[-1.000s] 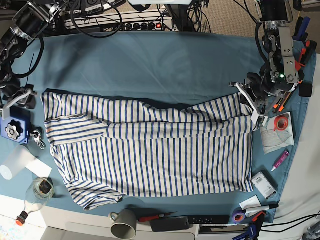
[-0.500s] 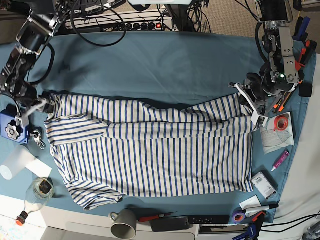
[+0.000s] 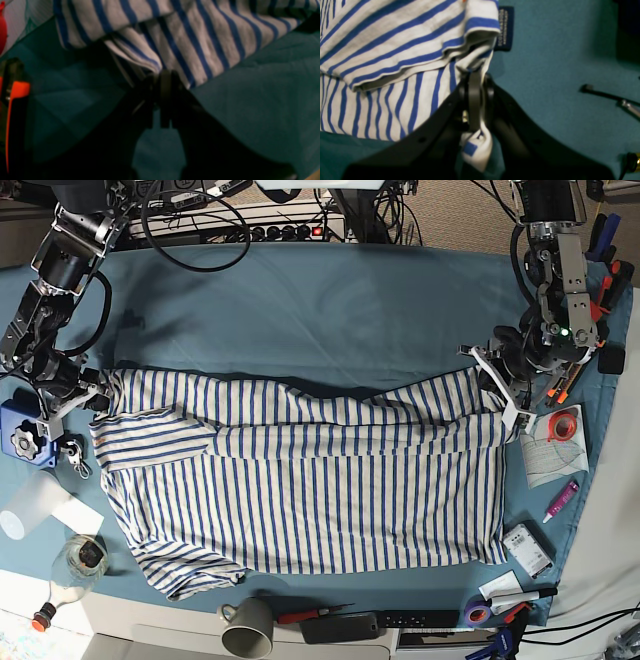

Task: Fold the T-shirt properly
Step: 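Drag the shirt by the folded edge toward the robot with both grippers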

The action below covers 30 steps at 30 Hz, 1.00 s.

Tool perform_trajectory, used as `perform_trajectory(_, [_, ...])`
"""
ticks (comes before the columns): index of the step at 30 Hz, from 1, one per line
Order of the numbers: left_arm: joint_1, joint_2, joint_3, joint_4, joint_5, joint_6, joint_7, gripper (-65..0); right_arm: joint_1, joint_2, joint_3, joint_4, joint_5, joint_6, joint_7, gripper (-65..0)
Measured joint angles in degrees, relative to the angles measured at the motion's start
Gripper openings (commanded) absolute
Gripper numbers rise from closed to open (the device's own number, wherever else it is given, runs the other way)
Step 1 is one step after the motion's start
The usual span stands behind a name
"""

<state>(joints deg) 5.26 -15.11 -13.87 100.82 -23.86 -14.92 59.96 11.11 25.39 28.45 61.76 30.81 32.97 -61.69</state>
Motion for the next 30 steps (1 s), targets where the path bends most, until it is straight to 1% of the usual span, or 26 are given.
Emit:
perform_trajectory(2, [0.13, 0.0, 0.0, 0.0, -0.02, 0.0, 0.15, -65.0, -0.02, 0.0, 0.0, 0.76, 0.76, 0.2, -1.64, -65.0])
perform_trajectory(3, [0.13, 0.0, 0.0, 0.0, -0.02, 0.0, 0.81, -65.0, -0.13, -0.02, -0.02, 1.7, 1.25, 0.9, -3.69, -65.0])
perform_trajectory(6, [0.15, 0.0, 0.0, 0.0, 0.0, 0.0, 1.14, -65.0, -1.97, -0.55, -0.15, 6.43, 2.23, 1.03, -7.85, -65.0])
perform_trajectory(8, [0.15, 0.02, -0.02, 0.07, 0.0, 0.0, 1.4, -65.0, -3.89, -0.94, -0.46, 11.13, 2.49, 0.79, -10.36, -65.0])
perform_trajectory(9, [0.15, 0.02, -0.02, 0.07, 0.0, 0.0, 1.84, -65.0, -4.9, -1.07, -0.59, 13.7, 2.21, -0.11, -11.8, -65.0])
perform_trajectory(11, [0.2, 0.0, -0.02, 0.07, -0.02, 0.0, 2.03, -65.0, -6.84, -1.18, -0.55, 18.99, 2.23, -1.86, -12.66, -65.0])
perform_trajectory(14, [0.68, 0.02, -0.02, 0.63, -0.02, 0.0, 2.03, -65.0, -8.63, -0.85, -0.5, 24.81, 1.88, -1.9, -12.87, -65.0])
perform_trajectory(18, [2.6, -0.17, -0.07, 3.5, 0.02, 0.0, 1.99, -65.0, -11.28, -1.03, -0.02, 25.53, -0.68, -2.12, -12.76, -65.0])
perform_trajectory(21, [4.66, -0.44, -1.03, 6.27, -0.02, -0.02, 2.01, -65.0, -12.37, -1.33, 3.32, 25.46, -0.52, -2.12, -13.11, -65.0])
perform_trajectory(24, [6.08, -0.63, -3.93, 7.72, -0.02, -0.17, 0.94, -65.0, -12.15, -1.29, 8.92, 25.46, -0.04, -2.1, -13.25, -65.0])
perform_trajectory(26, [6.82, -0.66, -5.92, 7.74, -0.07, -0.17, 0.87, -65.0, -12.15, -1.29, 12.98, 25.46, -0.13, -1.38, -14.82, -65.0])
perform_trajectory(27, [7.37, -0.85, -6.78, 7.74, -0.55, -0.17, 0.9, -65.0, -12.22, -1.29, 14.8, 25.46, -0.15, -0.17, -15.85, -65.0])
perform_trajectory(29, [8.31, -1.77, -8.02, 7.74, -1.64, -0.42, 0.94, -65.0, -12.92, -1.09, 17.18, 25.46, -0.2, -0.17, -16.81, -65.0])
perform_trajectory(30, [8.68, -2.27, -8.44, 7.74, -2.38, -0.35, 0.92, -65.0, -13.79, -0.66, 17.49, 25.46, 0.74, -0.15, -17.09, -65.0])
